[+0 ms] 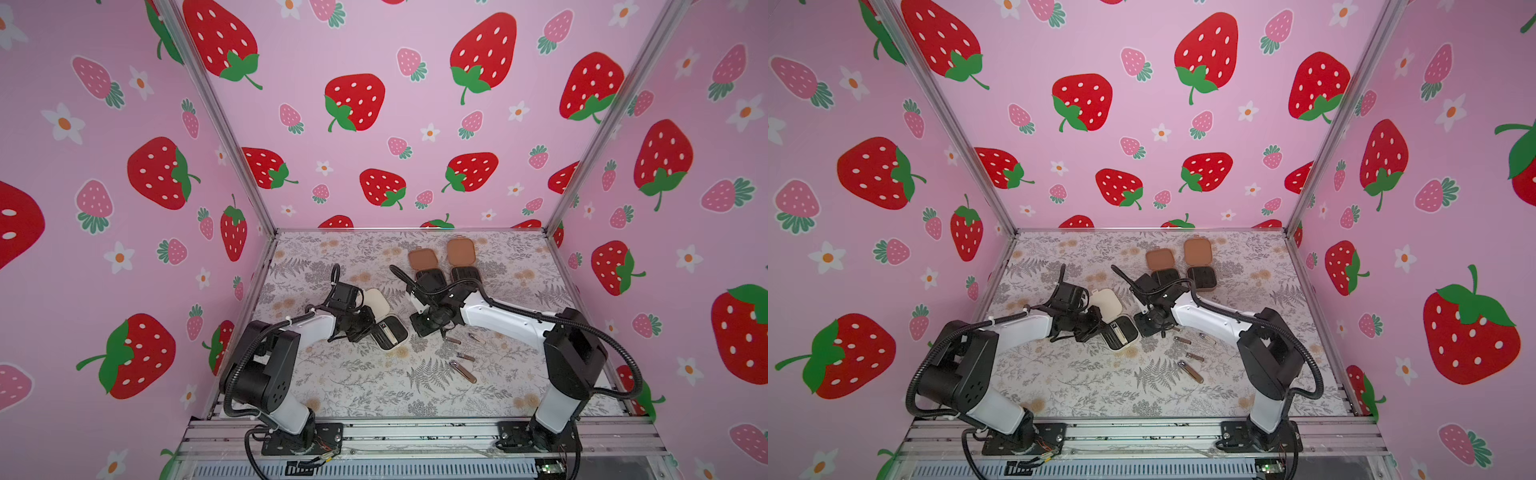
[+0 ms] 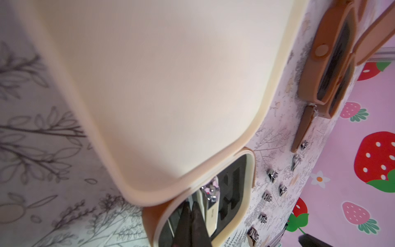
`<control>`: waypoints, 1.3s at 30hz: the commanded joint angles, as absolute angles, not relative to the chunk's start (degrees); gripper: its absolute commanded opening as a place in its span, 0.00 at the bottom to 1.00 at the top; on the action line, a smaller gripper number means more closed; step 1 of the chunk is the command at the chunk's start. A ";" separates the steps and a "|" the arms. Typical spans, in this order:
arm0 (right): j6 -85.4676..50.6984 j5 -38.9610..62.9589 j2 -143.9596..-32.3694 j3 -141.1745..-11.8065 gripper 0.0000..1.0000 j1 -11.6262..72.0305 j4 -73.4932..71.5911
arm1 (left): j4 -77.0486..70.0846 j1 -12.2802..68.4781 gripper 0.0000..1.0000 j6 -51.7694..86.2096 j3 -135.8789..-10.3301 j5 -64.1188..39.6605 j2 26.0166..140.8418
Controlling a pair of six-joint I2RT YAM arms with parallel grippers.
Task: Organize nail clipper sets
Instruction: Adjust the nail clipper in the storage box, then pick up the nail clipper from the center of the board.
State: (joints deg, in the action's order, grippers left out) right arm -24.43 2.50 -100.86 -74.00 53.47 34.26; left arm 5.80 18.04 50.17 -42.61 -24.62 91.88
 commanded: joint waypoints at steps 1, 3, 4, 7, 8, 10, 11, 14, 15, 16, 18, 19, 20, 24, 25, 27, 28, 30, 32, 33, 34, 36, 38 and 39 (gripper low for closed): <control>-25.57 2.89 -98.29 -72.98 0.25 52.92 34.10 | 6.22 18.37 0.00 51.34 -41.08 -23.81 92.68; -25.57 2.81 -97.92 -72.88 0.25 52.61 34.17 | 6.24 18.37 0.00 51.74 -40.40 -23.73 92.56; -25.49 2.82 -97.75 -72.86 0.25 52.49 34.24 | 6.37 18.37 0.00 51.79 -40.13 -23.56 92.48; -25.59 2.57 -97.22 -72.51 0.25 51.99 34.56 | 7.47 18.37 0.00 51.71 -39.81 -22.59 92.54; -25.75 2.55 -96.93 -72.43 0.26 51.74 34.67 | 8.17 18.34 0.00 51.65 -39.90 -22.16 92.63; -26.01 2.15 -96.15 -72.04 0.26 50.95 35.44 | 9.55 18.37 0.00 51.44 -40.28 -21.69 93.00; -26.02 1.73 -95.71 -71.94 0.26 50.55 36.04 | 10.27 18.37 0.00 51.33 -40.49 -21.45 93.25; -25.04 -0.33 -93.58 -71.08 0.28 48.40 38.52 | 11.36 18.36 0.00 51.07 -40.78 -21.17 93.52; -24.53 -1.07 -92.82 -70.74 0.29 47.36 39.72 | 11.51 18.37 0.00 51.04 -40.85 -21.18 93.55; -23.76 -1.65 -92.18 -70.35 0.29 46.23 40.83 | 11.81 18.37 0.00 50.97 -40.93 -21.18 93.52; -22.17 -3.06 -90.91 -69.30 0.30 44.12 42.68 | 12.34 18.37 0.00 50.59 -41.13 -21.09 93.43; -21.31 -3.82 -90.35 -68.64 0.31 42.93 43.56 | 12.54 18.35 0.00 50.49 -41.22 -21.09 93.41; -20.44 -4.52 -89.80 -67.95 0.31 41.60 44.21 | 12.74 18.33 0.00 50.37 -41.30 -21.00 93.26; -16.09 -5.06 -89.01 -65.92 0.33 36.36 44.40 | 13.18 18.37 0.00 50.05 -41.55 -21.16 93.08; -14.57 -5.33 -89.47 -66.09 0.33 35.05 44.55 | 13.34 18.37 0.00 49.94 -41.64 -21.22 93.05; -11.35 -6.96 -91.24 -67.23 0.34 32.83 44.71 | 13.45 18.37 0.00 49.87 -41.66 -21.29 92.93; -10.05 -7.76 -92.40 -68.00 0.34 32.01 44.82 | 13.45 18.37 0.00 49.84 -41.73 -21.35 92.90; -7.16 -10.04 -95.18 -69.60 0.34 30.63 44.82 | 13.45 18.37 0.00 49.75 -41.75 -21.53 92.82; -5.26 -11.13 -97.82 -70.75 0.34 29.87 44.82 | 13.45 18.37 0.00 49.75 -41.83 -21.67 92.74; -4.64 -11.03 -98.99 -71.16 0.34 29.63 44.82 | 13.51 18.37 0.00 49.70 -41.90 -21.80 92.74; -4.41 -10.87 -99.75 -71.49 0.34 29.53 44.82 | 13.53 18.37 0.00 49.58 -41.99 -21.96 92.82; -4.90 -9.26 -100.11 -71.19 0.34 29.55 44.82 | 13.87 18.37 0.00 49.38 -42.26 -22.04 92.84; -5.48 -6.13 -98.39 -68.83 0.35 29.75 44.71 | 13.97 18.36 0.00 49.33 -42.36 -22.06 92.81; -5.98 -4.60 -96.92 -67.14 0.36 29.87 44.25 | 13.89 18.37 0.00 49.37 -42.36 -22.13 92.82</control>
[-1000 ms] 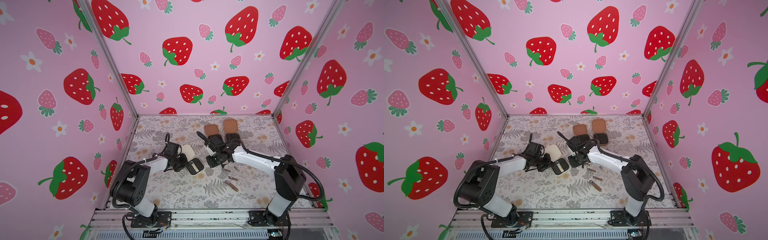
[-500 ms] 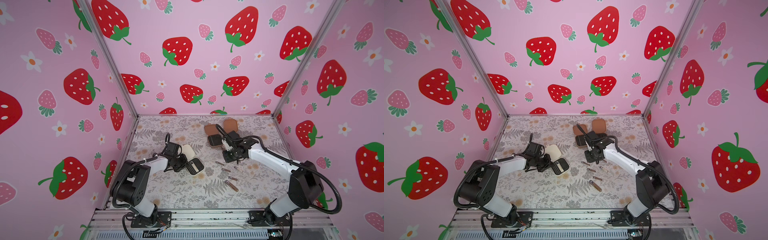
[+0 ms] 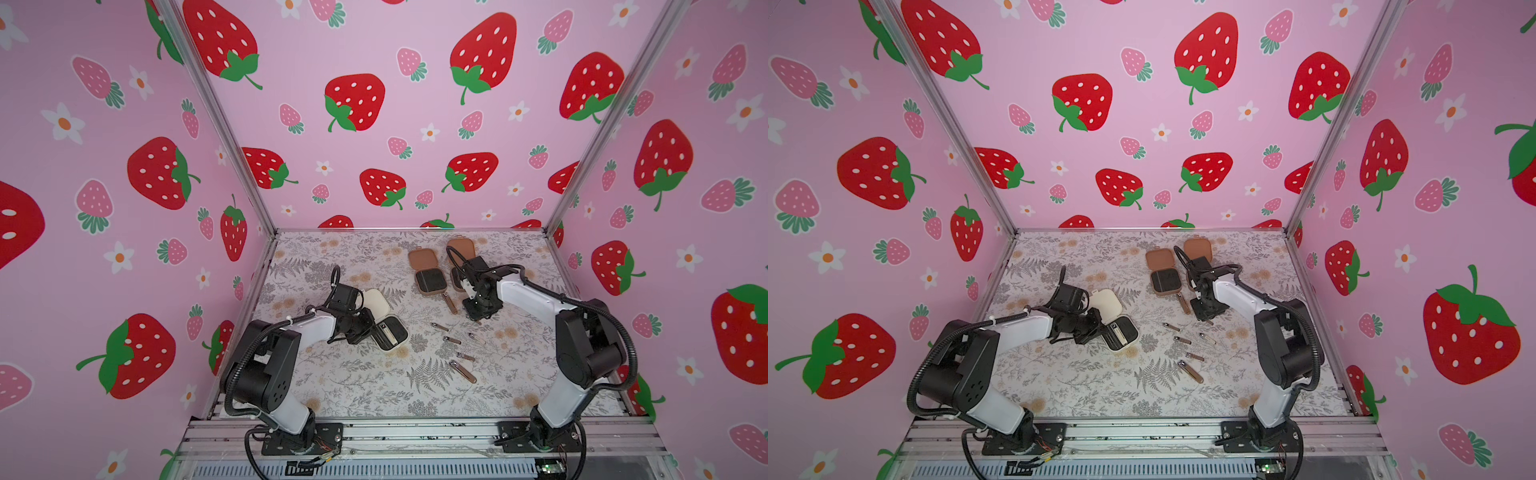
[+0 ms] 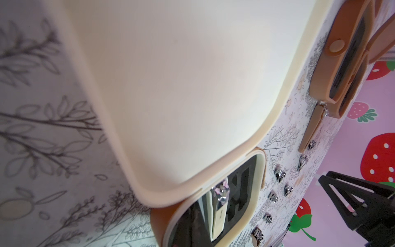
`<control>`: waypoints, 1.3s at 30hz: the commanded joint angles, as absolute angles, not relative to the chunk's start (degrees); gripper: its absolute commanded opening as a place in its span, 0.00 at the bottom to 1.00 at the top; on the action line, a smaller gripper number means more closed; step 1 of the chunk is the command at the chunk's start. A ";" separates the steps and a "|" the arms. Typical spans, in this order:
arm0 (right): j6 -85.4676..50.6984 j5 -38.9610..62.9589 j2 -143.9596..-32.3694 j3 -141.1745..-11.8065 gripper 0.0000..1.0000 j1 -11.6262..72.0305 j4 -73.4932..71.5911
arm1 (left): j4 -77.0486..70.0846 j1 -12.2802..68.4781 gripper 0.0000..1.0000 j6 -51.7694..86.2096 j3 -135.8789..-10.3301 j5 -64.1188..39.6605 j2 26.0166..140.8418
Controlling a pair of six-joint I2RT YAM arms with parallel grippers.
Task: Organize nail clipper sets
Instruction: Pick up the nail clipper from the center of the board.
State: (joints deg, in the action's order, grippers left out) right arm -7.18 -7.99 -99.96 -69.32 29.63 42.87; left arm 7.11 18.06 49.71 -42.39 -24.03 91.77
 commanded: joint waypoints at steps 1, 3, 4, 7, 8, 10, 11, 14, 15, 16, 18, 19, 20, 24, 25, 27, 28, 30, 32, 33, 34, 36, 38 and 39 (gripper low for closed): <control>-6.50 -3.37 -95.65 -65.74 0.37 30.04 43.97 | 13.89 18.37 0.00 49.39 -42.44 -22.15 92.86; -7.82 -0.95 -92.82 -62.67 0.40 30.52 43.64 | 13.88 18.37 0.00 49.42 -42.54 -22.24 93.03; -8.27 -0.13 -91.82 -61.32 0.41 30.86 43.59 | 13.89 18.36 0.00 49.39 -42.62 -22.31 93.08; -9.69 1.17 -89.79 -57.95 0.44 32.02 43.42 | 13.89 18.35 0.00 49.33 -42.63 -22.41 93.26; -10.20 1.04 -89.61 -57.16 0.45 32.32 43.29 | 13.89 18.37 0.00 49.37 -42.63 -22.38 93.25; -10.93 0.37 -89.94 -56.14 0.46 32.30 43.03 | 13.96 18.33 0.00 49.36 -42.63 -22.34 93.25; -11.06 0.04 -90.38 -55.91 0.46 32.33 42.76 | 13.97 18.37 0.00 49.37 -42.63 -22.33 93.23; -11.25 -0.99 -91.98 -55.98 0.46 32.34 42.21 | 14.06 18.37 0.00 49.32 -42.71 -22.32 93.19; -11.25 -1.51 -92.46 -56.12 0.47 32.34 42.04 | 14.08 18.37 0.00 49.37 -42.71 -22.32 93.08; -11.38 -2.19 -92.84 -56.24 0.47 32.30 41.84 | 14.23 18.37 0.00 49.33 -42.71 -22.27 93.01; -11.26 -3.43 -93.31 -56.64 0.47 32.26 41.64 | 14.33 18.37 0.00 49.37 -42.71 -22.24 92.91; -11.18 -3.83 -93.41 -56.77 0.47 32.33 41.55 | 14.33 18.37 0.00 49.37 -42.71 -22.21 92.90; -10.97 -4.03 -93.50 -56.87 0.47 32.23 41.29 | 14.33 18.37 0.00 49.31 -42.71 -22.24 92.90; -10.57 -4.87 -94.60 -56.87 0.46 32.03 40.99 | 14.37 18.37 0.00 49.39 -42.78 -22.13 93.05; -10.55 -5.21 -94.95 -56.70 0.46 31.91 40.90 | 14.41 18.37 0.00 49.40 -42.80 -22.24 93.08; -10.71 -4.99 -95.53 -56.62 0.46 31.52 40.73 | 14.41 18.37 0.00 49.37 -42.88 -22.24 93.21; -10.64 -4.67 -95.69 -56.60 0.45 31.37 40.68 | 14.41 18.37 0.00 49.36 -42.89 -22.26 93.25; -10.63 -4.75 -95.86 -56.69 0.45 31.21 40.81 | 14.39 18.37 0.00 49.33 -43.04 -22.34 93.49; -10.72 -4.75 -95.89 -56.69 0.45 30.90 40.74 | 14.25 18.37 0.00 49.31 -43.07 -22.39 93.69; -10.76 -4.66 -95.97 -56.69 0.45 30.77 40.80 | 14.12 18.37 0.00 49.33 -43.07 -22.37 93.78; -10.89 -4.53 -96.11 -56.80 0.45 30.68 40.87 | 14.06 18.37 0.00 49.35 -43.06 -22.45 93.93; -11.14 -3.64 -96.64 -56.94 0.44 30.50 40.78 | 13.91 18.37 0.00 49.37 -42.98 -22.59 94.04; -11.54 -2.48 -97.65 -57.34 0.43 30.50 40.83 | 13.72 18.37 0.00 49.36 -42.89 -22.59 94.13; -11.76 -2.06 -98.31 -57.60 0.42 30.50 40.86 | 13.70 18.33 0.00 49.38 -42.81 -22.59 94.18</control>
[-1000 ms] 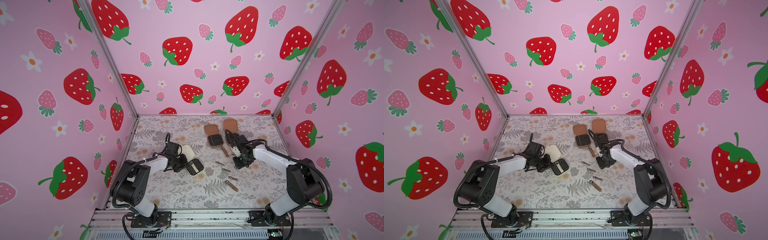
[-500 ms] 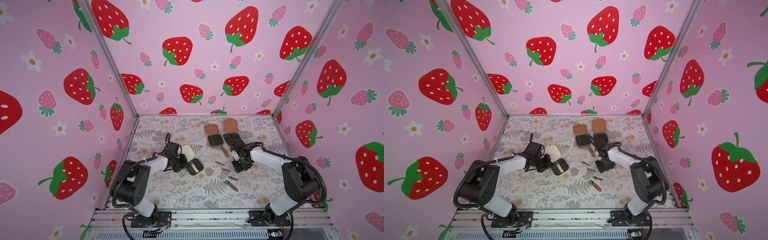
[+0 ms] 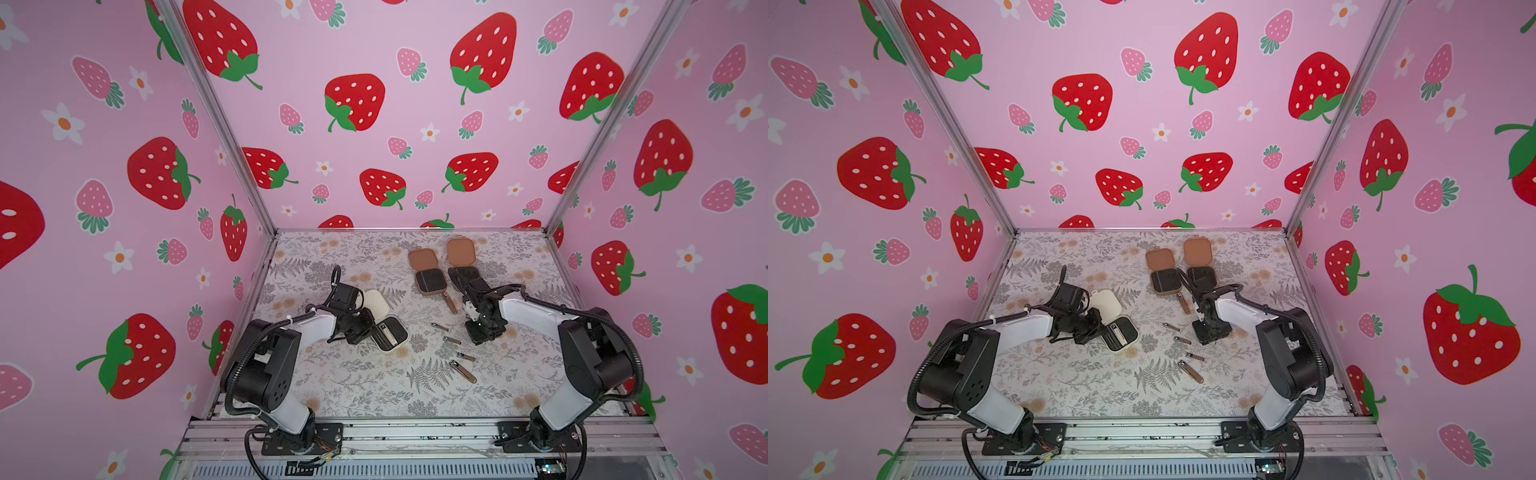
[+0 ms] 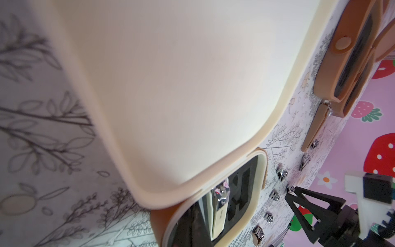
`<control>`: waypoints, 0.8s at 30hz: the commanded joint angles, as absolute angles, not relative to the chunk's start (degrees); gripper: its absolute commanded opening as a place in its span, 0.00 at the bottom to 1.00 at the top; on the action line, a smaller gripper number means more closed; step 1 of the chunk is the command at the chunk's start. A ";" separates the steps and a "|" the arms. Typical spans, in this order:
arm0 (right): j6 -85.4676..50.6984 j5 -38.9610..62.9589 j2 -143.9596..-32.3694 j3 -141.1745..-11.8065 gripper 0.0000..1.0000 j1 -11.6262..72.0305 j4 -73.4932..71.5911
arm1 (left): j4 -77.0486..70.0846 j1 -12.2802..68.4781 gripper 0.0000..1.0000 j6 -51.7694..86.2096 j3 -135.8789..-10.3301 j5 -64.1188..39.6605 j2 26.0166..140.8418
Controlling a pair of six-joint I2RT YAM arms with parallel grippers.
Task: Organize nail clipper sets
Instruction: Pick up the nail clipper from the center of the board.
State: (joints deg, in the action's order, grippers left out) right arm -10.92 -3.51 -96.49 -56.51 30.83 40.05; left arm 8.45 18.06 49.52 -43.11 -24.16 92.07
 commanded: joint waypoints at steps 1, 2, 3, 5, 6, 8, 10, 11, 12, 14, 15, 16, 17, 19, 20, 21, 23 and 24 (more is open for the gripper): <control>-12.03 -1.79 -98.84 -57.81 0.42 30.50 40.78 | 13.71 18.37 0.00 49.34 -42.80 -22.62 94.21; -12.27 -1.52 -99.55 -58.00 0.40 30.50 40.80 | 13.71 18.37 0.00 49.35 -42.80 -22.64 94.22; -12.45 -1.37 -100.05 -58.24 0.39 30.50 40.81 | 13.63 18.37 0.00 49.31 -42.80 -22.68 94.22; -12.82 -1.22 -100.99 -58.53 0.36 30.50 40.83 | 13.71 18.37 0.00 49.37 -42.80 -22.76 94.22; -12.96 -1.08 -101.20 -58.62 0.35 30.50 40.78 | 13.71 18.37 0.00 49.39 -42.80 -22.74 94.22; -13.23 -0.82 -101.34 -58.56 0.32 30.50 40.79 | 13.71 18.37 0.00 49.31 -42.80 -22.76 94.22; -13.51 -0.45 -101.04 -58.32 0.31 30.49 40.96 | 13.69 18.37 0.00 49.33 -42.76 -22.76 94.31; -13.53 -0.31 -100.84 -58.15 0.31 30.50 41.02 | 13.62 18.37 0.00 49.31 -42.72 -22.72 94.35; -13.67 -0.19 -100.50 -57.97 0.31 30.50 41.17 | 13.62 18.37 0.00 49.31 -42.72 -22.85 94.43; -14.07 -0.18 -99.67 -57.45 0.31 30.50 41.48 | 13.54 18.36 0.00 49.31 -42.71 -22.83 94.53; -14.28 -0.18 -99.22 -57.18 0.30 30.50 41.57 | 13.49 18.37 0.00 49.32 -42.71 -22.92 94.57; -14.44 -0.18 -98.69 -56.84 0.31 30.50 41.75 | 13.45 18.37 0.00 49.31 -42.71 -22.92 94.63; -14.73 -0.20 -98.19 -56.61 0.31 30.50 41.90 | 13.37 18.35 0.00 49.33 -42.71 -23.02 94.66; -15.18 -0.15 -97.41 -56.04 0.31 30.50 42.09 | 13.27 18.37 0.00 49.40 -42.63 -23.12 94.68; -15.35 -0.17 -97.06 -55.78 0.31 30.50 42.21 | 13.27 18.36 0.00 49.35 -42.63 -23.12 94.67; -15.59 -0.18 -96.71 -55.51 0.30 30.50 42.11 | 13.27 18.37 0.00 49.37 -42.56 -23.12 94.66; -15.88 -0.18 -96.47 -55.07 0.27 30.50 41.93 | 13.18 18.36 0.00 49.39 -42.54 -23.19 94.75; -15.99 -0.16 -96.50 -54.98 0.25 30.50 41.79 | 13.18 18.37 0.00 49.39 -42.54 -23.18 94.75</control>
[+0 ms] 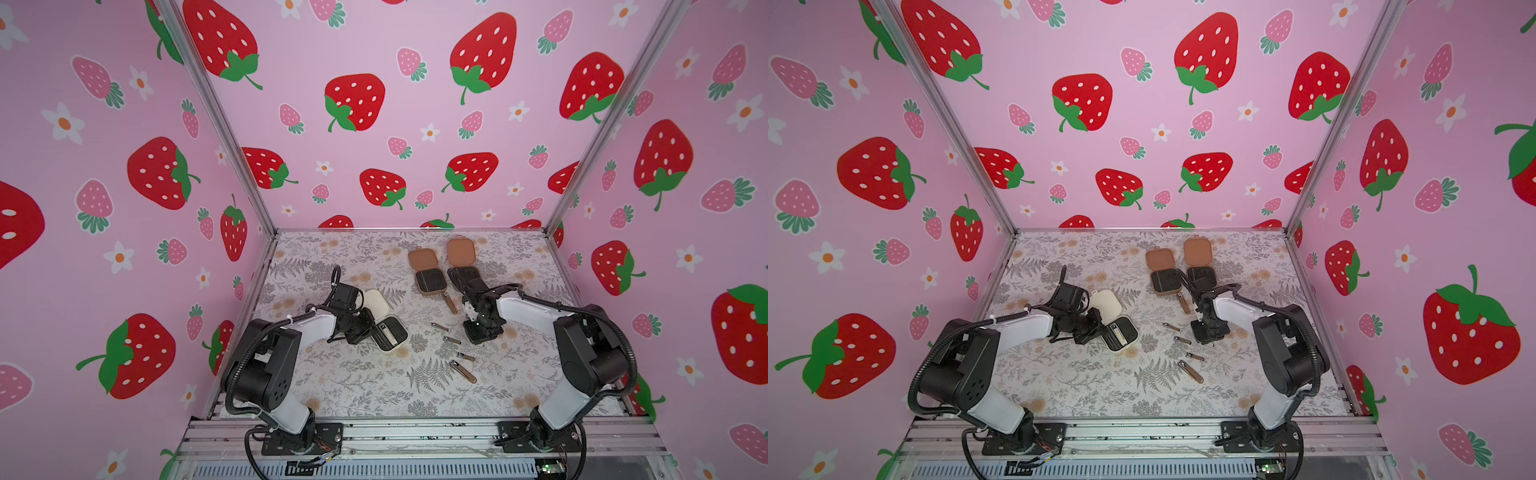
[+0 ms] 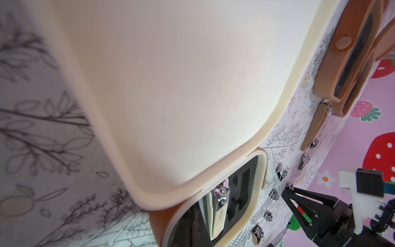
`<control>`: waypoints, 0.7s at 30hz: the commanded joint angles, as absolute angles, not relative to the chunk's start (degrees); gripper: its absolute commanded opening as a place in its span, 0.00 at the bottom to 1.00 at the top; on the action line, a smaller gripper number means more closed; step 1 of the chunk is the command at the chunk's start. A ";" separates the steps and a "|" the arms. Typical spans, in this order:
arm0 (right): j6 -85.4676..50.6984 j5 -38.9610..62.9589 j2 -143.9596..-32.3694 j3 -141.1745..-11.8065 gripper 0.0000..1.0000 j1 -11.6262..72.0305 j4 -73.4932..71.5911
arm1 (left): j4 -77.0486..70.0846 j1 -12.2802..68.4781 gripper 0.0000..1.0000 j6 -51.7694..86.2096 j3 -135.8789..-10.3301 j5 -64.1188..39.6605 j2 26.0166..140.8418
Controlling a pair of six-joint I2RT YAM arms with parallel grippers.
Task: Organize nail clipper sets
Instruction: Pick up the nail clipper from the center of the board.
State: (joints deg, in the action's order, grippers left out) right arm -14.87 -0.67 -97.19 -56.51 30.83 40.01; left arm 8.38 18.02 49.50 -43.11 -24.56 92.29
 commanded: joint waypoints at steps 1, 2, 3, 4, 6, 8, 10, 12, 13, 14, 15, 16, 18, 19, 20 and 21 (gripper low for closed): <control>-16.16 -0.22 -96.63 -54.86 0.24 30.50 41.54 | 13.18 18.36 0.00 49.39 -42.54 -23.27 94.75; -16.25 -0.23 -96.83 -54.80 0.23 30.50 41.31 | 13.14 18.37 0.00 49.39 -42.54 -23.25 94.80; -16.39 -0.18 -97.15 -54.76 0.21 30.50 40.95 | 13.10 18.35 0.00 49.44 -42.51 -23.34 94.79; -16.51 -0.18 -97.41 -54.76 0.20 30.50 40.71 | 13.10 18.33 0.00 49.39 -42.45 -23.34 94.79; -16.76 -0.18 -97.99 -54.80 0.18 30.50 40.06 | 13.05 18.37 0.00 49.40 -42.45 -23.38 94.75; -17.04 -0.26 -98.41 -54.76 0.15 30.50 39.46 | 13.07 18.37 0.00 49.44 -42.37 -23.34 94.75; -17.39 -0.33 -98.36 -54.67 0.14 30.50 38.70 | 13.01 18.37 0.00 49.50 -42.28 -23.38 94.75; -17.79 -0.70 -97.80 -54.67 0.12 30.58 38.25 | 12.92 18.37 0.00 49.51 -42.19 -23.38 94.75; -17.92 -0.70 -97.22 -54.67 0.12 30.67 38.01 | 12.83 18.35 0.00 49.50 -42.19 -23.39 94.75; -17.95 -0.75 -96.38 -54.80 0.11 30.91 37.99 | 12.83 18.37 0.00 49.50 -42.10 -23.38 94.75; -17.93 -0.79 -95.53 -54.99 0.10 31.29 38.01 | 12.83 18.37 0.00 49.56 -42.03 -23.38 94.79; -17.78 -0.81 -94.48 -55.47 0.10 31.77 38.33 | 12.83 18.37 0.00 49.57 -42.01 -23.46 94.75; -17.28 -1.19 -92.67 -57.03 0.09 33.56 39.62 | 12.66 18.37 0.00 49.53 -41.88 -23.60 94.66; -16.85 -1.67 -91.85 -58.22 0.09 34.79 40.72 | 12.49 18.37 0.00 49.56 -41.79 -23.64 94.55; -16.54 -2.32 -91.28 -59.65 0.10 36.32 41.84 | 12.33 18.37 0.00 49.48 -41.67 -23.74 94.41; -16.28 -3.05 -90.99 -61.01 0.10 37.62 42.80 | 12.16 18.37 0.00 49.40 -41.58 -23.77 94.32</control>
